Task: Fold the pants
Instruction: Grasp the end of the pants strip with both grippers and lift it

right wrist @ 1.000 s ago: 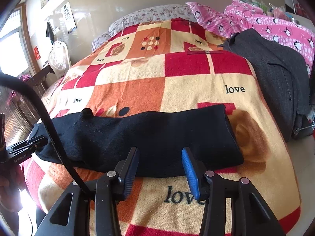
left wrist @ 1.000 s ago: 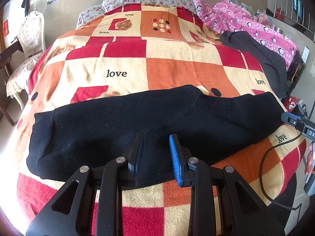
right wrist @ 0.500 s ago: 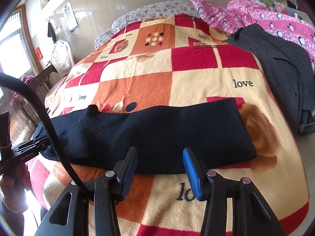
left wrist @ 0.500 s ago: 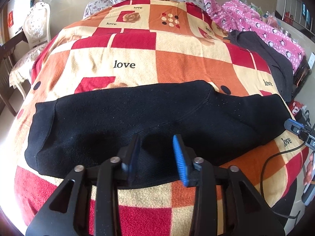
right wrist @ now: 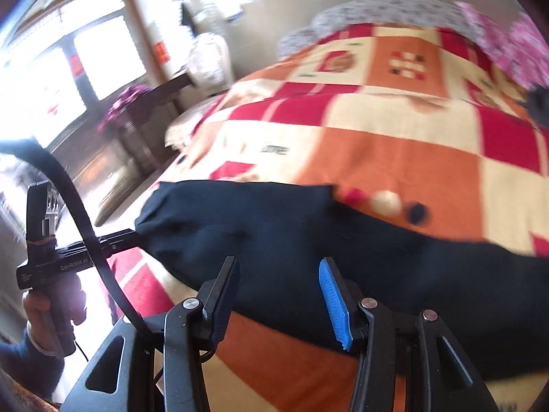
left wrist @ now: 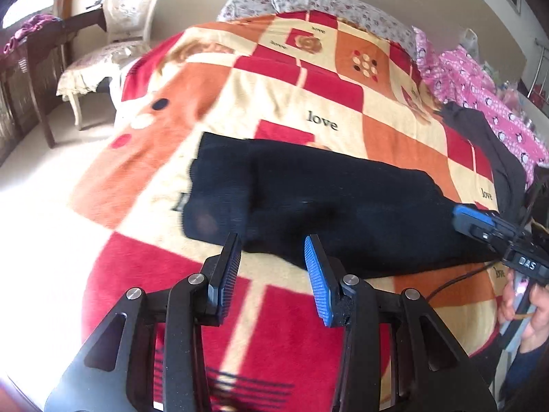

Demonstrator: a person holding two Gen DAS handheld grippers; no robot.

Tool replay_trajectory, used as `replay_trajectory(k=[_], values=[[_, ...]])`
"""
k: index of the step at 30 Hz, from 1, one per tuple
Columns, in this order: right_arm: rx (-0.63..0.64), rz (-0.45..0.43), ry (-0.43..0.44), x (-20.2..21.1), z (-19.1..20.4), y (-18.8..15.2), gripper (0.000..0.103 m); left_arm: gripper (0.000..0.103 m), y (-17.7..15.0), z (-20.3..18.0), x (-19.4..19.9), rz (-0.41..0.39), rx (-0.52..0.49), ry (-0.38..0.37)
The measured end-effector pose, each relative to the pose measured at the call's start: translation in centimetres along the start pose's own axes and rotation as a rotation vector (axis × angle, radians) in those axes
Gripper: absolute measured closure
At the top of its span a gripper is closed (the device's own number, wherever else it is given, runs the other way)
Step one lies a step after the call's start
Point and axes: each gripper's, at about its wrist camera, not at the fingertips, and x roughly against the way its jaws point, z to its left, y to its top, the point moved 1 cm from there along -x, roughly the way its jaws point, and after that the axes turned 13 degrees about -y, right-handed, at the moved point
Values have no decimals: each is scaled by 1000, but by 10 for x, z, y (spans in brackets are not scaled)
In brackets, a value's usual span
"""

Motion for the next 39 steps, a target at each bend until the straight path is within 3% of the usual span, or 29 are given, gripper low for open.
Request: replay_trajectory(k=[3,12,16,19,21,22,23,25,27,33,37,39], values=[[111,0,62,-30,40,22,56,58,-2,18,4,4,47,-12],[311,47,142,-107,128,70,53,57,5,61,-10,21,205,-48],[411,60,94,-136,151,83,53,46,7,69,-13,16,226,-36],[453,102,58,-155,150,82,53,46,12,71,-19,11,229,-41],[443,96,75,-161,146,80,60,46,14,71,-24,2,224,-61],[430,85,92,-160,146,78,84,47,15,71,-25,-6,216,-76],[422,79,89,-161,146,77,97,52,17,70,-27,-9,201,-86],[413,58,75,-158,148,76,97,80,23,64,-28,-19,128,-62],[405,38,73,-154,147,77,98,86,32,60,-26,-34,79,-70],[314,-30,59,-141,141,98,99,88,54,65,-26,-51,56,-93],[295,16,55,-158,144,90,99,88,42,68,-41,-11,25,-9],[293,40,40,-168,145,83,99,87,39,71,-44,-10,32,-7]])
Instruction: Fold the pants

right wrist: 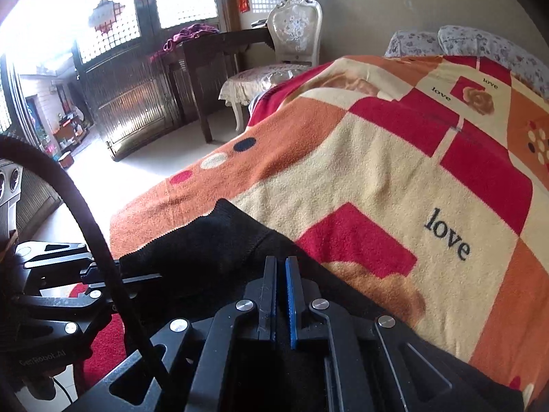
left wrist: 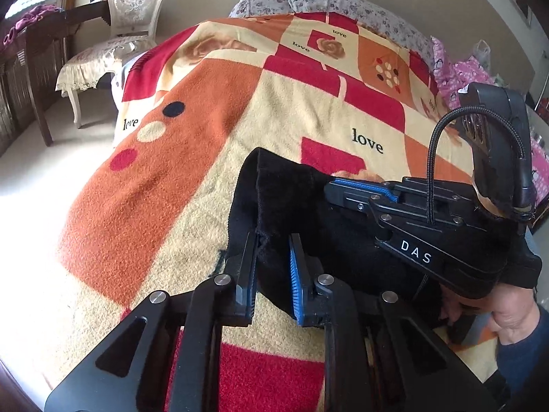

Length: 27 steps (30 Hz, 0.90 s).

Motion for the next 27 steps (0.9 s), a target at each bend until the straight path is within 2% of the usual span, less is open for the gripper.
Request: replay_trajectory(k=[3,7,11,13,17,19,24,27], values=[[-14,11,-1,5,-3,1,97,79,1,0,6,-5,12,21],[-25,-4,-2,36,-10,-10,66,78,-1,-4,21,-18,5,74],[-117,-32,18,75,-29,-34,66,78,-5,-21,30,-33,-61,150],[-166,-61,18,97,-41,-52,66,78,-7,-33,31,-35,-88,148],[-218,-137,-45,141,-63,-79,66,78,-8,-59,30,-47,-135,149],[-258,-179,-69,169,-75,-91,65,78,-8,-74,29,-54,-153,134],[-375,-253,-120,231,-110,-117,56,78,-5,-109,21,-43,-182,79],[-429,-245,-183,258,-132,-136,55,78,-5,-132,12,-29,-204,47]])
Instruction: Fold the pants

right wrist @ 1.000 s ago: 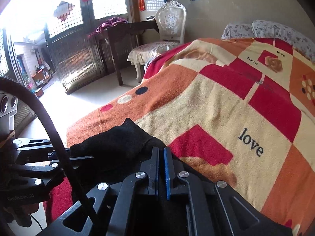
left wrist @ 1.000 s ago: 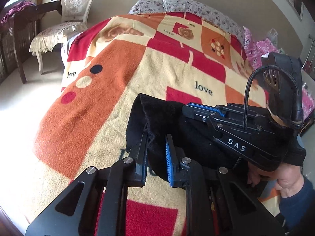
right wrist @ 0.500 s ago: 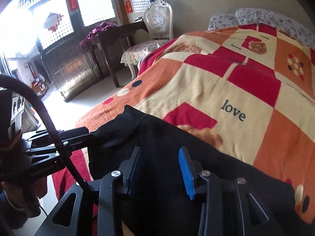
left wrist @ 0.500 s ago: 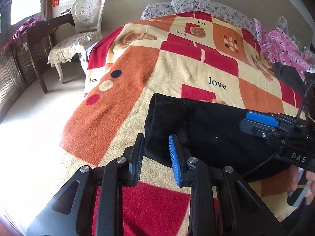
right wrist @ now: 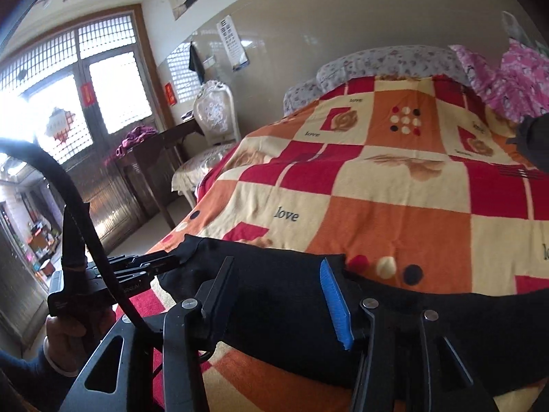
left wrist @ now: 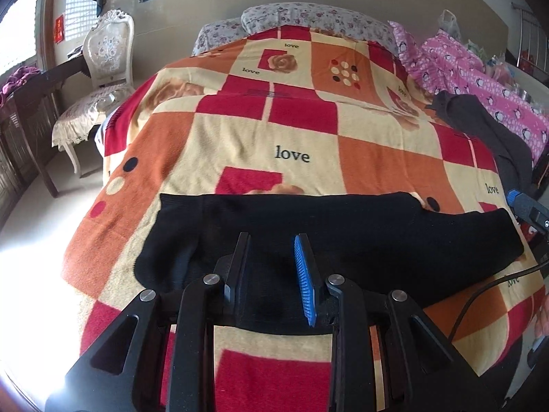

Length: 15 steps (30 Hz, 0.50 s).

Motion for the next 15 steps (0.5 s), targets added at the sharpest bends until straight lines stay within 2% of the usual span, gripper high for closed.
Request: replay_trajectory(k=[4,7,8,10,11,15], values=[[1,2,-120,23,-37,-6,55,78,4,-31,-13,18,-34,-41],[-19,-18,-174,45,-64,-10,55,76,6,-53,-24,32,-62,-70],[-31,-25,-186,51,-71,-11,55,75,7,-61,-28,39,-67,-82],[-65,-36,-209,65,-87,-15,54,61,7,-73,-37,53,-75,-109],[-78,-34,-219,69,-93,-17,52,58,7,-78,-40,58,-80,-121],[-130,10,-277,71,-120,-40,51,56,7,-102,-55,90,-108,-168]])
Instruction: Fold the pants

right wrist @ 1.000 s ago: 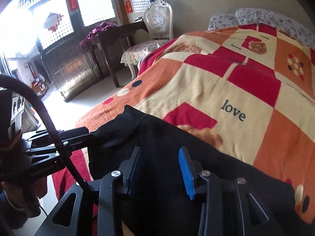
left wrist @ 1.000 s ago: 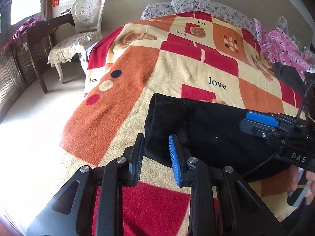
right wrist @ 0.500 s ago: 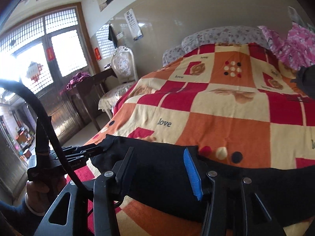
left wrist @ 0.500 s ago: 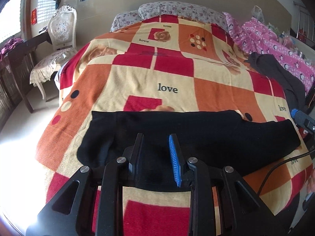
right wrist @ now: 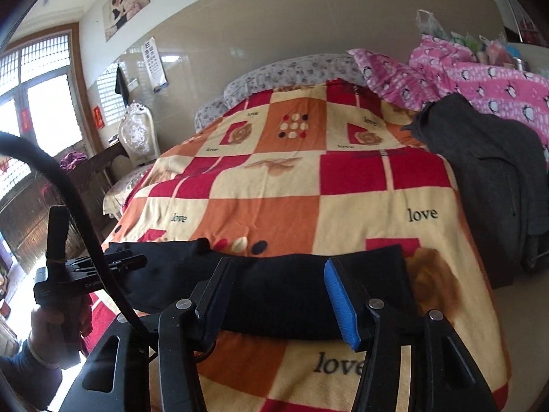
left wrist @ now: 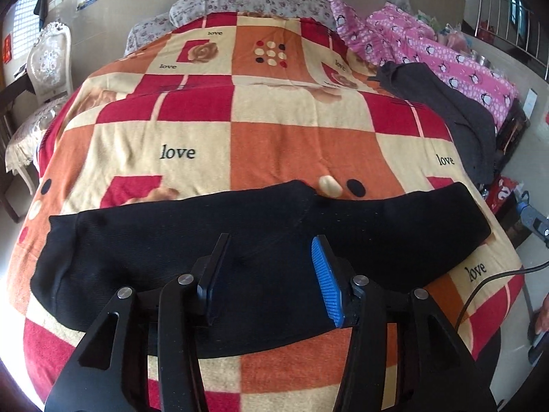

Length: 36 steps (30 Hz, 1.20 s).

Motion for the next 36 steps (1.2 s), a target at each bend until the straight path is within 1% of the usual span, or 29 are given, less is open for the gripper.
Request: replay_trajectory(k=[2,6,13,21,25,32,36], values=[[-21,41,-16,-9,-11,-13,51,56,4,-9,-8,9,-15,-18],[-24,115,-49,-28,-25,-33,50,56,9,-24,-25,38,-43,-57],[-108,130,-35,-35,-44,-42,50,56,20,-53,-53,72,-121,-68],[-137,149,-37,-39,-50,-45,49,56,32,-77,-72,84,-173,-108],[-165,160,-30,-43,-56,-47,44,56,41,-90,-80,89,-211,-149],[-192,176,-34,-46,-69,-51,43,56,54,-116,-105,150,-252,-275],[-216,188,-29,-50,-77,-52,43,56,62,-129,-122,185,-260,-325]])
